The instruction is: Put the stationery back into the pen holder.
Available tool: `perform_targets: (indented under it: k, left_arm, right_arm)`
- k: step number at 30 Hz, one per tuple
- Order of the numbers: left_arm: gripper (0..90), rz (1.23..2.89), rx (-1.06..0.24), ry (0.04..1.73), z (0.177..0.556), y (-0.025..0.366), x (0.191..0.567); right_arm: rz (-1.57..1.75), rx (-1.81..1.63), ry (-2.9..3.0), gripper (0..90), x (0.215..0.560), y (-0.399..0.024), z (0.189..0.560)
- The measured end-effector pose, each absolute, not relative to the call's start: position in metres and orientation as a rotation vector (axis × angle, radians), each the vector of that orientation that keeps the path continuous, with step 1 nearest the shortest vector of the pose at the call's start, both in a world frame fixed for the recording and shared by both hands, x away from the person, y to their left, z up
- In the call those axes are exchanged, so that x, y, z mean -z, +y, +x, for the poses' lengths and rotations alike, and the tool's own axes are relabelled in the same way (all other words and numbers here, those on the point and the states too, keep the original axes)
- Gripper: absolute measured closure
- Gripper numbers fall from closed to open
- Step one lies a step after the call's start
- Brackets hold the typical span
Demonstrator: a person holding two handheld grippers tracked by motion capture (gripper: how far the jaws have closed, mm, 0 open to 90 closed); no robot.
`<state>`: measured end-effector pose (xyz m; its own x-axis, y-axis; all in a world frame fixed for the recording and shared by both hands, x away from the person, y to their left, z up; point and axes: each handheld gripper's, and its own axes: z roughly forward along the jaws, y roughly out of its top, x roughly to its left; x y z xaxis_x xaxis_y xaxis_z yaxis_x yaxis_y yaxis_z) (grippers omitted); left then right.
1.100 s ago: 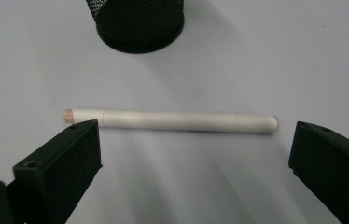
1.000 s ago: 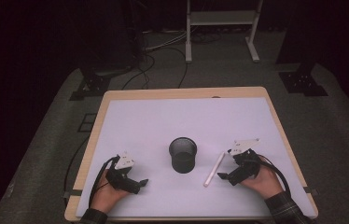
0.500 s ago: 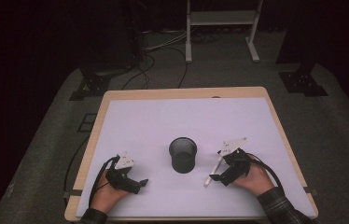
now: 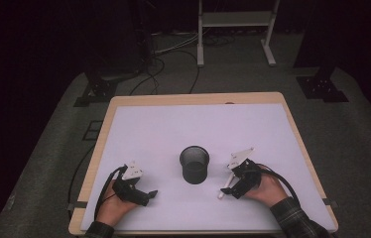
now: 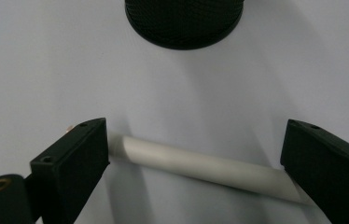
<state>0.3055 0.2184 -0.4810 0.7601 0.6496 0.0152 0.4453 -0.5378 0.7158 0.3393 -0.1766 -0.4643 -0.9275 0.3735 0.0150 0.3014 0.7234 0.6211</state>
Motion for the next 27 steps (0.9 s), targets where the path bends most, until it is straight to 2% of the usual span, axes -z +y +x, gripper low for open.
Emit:
perform_targets:
  k: [4,12,18,27]
  left_arm:
    - [0.0,2.229,-0.363,0.815,0.305,0.218,0.481]
    - [0.0,2.229,-0.363,0.815,0.305,0.218,0.481]
    - [0.0,2.229,-0.363,0.815,0.306,0.218,0.481]
    - [0.0,2.229,-0.363,0.815,0.305,0.218,0.481]
  right_arm:
    - [0.545,-0.960,2.814,7.1,0.467,-0.176,0.339]
    - [0.553,-0.941,2.810,15.8,0.468,-0.180,0.340]
    - [0.534,-0.958,2.804,31.3,0.465,-0.185,0.338]
    - [0.533,-0.969,2.804,49.1,0.463,-0.190,0.338]
